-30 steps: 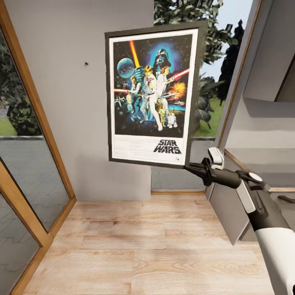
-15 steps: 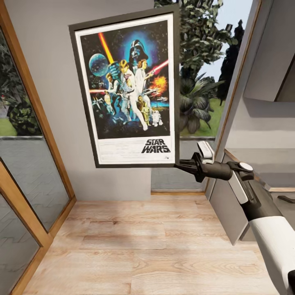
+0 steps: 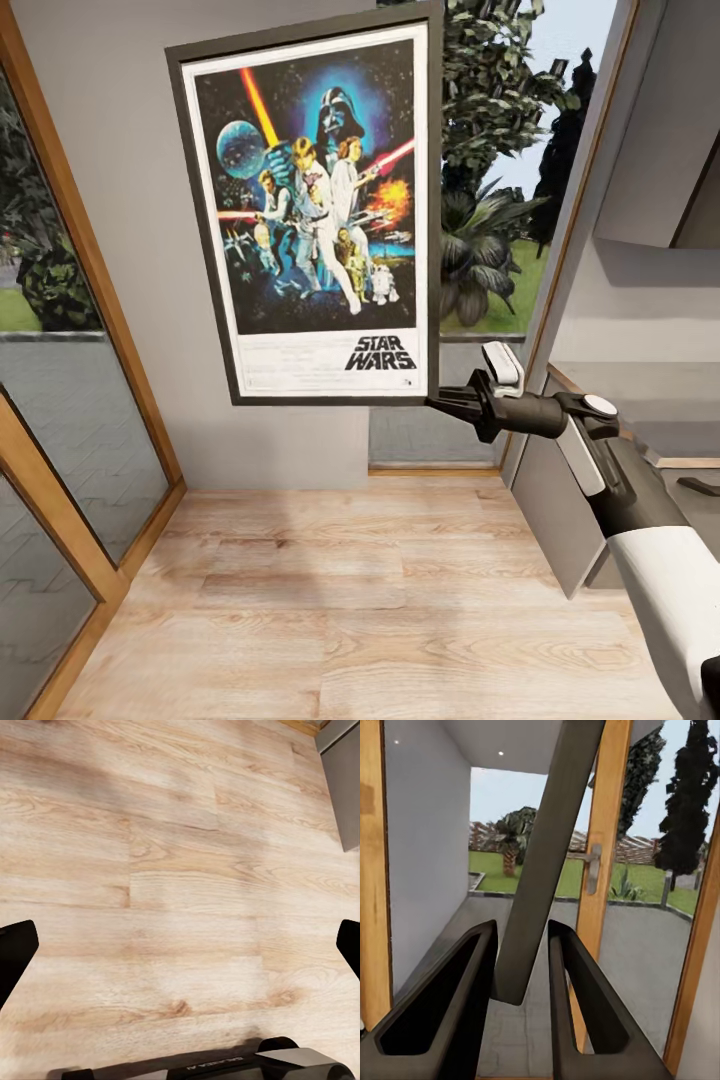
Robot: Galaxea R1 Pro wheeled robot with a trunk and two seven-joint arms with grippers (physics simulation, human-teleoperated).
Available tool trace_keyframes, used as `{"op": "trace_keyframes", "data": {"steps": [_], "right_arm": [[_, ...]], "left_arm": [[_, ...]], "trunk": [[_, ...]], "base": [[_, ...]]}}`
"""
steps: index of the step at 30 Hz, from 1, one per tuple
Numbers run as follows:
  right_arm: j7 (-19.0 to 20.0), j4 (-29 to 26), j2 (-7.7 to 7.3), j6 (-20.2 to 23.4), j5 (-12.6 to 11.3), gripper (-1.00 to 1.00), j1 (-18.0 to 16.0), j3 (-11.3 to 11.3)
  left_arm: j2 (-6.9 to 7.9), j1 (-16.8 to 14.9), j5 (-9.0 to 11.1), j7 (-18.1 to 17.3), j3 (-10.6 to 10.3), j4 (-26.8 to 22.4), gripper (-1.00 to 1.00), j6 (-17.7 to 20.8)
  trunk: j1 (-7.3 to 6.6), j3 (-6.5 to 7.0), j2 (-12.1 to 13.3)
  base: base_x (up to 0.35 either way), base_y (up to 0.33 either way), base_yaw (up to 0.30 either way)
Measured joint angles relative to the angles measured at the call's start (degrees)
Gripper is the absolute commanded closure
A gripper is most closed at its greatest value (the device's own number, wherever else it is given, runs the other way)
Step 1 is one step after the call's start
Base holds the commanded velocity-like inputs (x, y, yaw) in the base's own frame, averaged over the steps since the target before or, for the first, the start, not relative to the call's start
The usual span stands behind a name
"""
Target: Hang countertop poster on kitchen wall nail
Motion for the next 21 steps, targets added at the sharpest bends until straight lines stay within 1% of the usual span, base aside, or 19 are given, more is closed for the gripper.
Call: {"op": "trace_keyframes", "data": {"steps": [4, 6, 11, 16, 17, 18, 21], "right_arm": [[-0.1, 0.1, 0.18, -0.8, -0.1, 1.00, 0.1, 0.0], [-0.2, 0.2, 0.28, -2.0, -0.4, 1.00, 0.3, 0.0], [-0.4, 0.7, 0.43, -3.3, -2.7, 1.00, 0.5, 0.0], [-0.5, 0.9, 0.50, -3.6, -3.9, 1.00, 0.6, 0.0], [-0.5, 0.9, 0.70, -3.6, -4.0, 1.00, 0.6, 0.0], [-0.7, 1.0, 1.33, -3.6, -4.2, 1.00, 0.6, 0.0], [-0.8, 1.1, 1.58, -3.6, -4.2, 1.00, 0.6, 0.0]], "left_arm": [[-0.03, 0.0, 0.0, 0.0, 0.0, 0.0, -1.00, 0.0], [-0.05, 0.0, 0.0, 0.0, -0.1, 0.0, -1.00, 0.0], [-0.07, 0.0, 0.0, 0.0, -0.1, 0.0, -1.00, 0.0], [-0.07, 0.0, 0.0, 0.0, -0.1, 0.0, -1.00, 0.0], [-0.07, 0.0, 0.0, 0.0, -0.1, 0.0, -1.00, 0.0], [-0.07, 0.0, 0.0, 0.0, -0.1, 0.0, -1.00, 0.0], [-0.07, 0.0, 0.0, 0.0, -0.1, 0.0, -1.00, 0.0]], "trunk": [[0.00, 0.00, 0.0], [0.00, 0.00, 0.0], [0.00, 0.00, 0.0], [0.00, 0.00, 0.0], [0.00, 0.00, 0.0], [0.00, 0.00, 0.0], [0.00, 0.00, 0.0]], "base": [[0.000, 0.000, 0.000], [0.000, 0.000, 0.000], [0.000, 0.000, 0.000], [0.000, 0.000, 0.000], [0.000, 0.000, 0.000], [0.000, 0.000, 0.000], [0.000, 0.000, 0.000]]}}
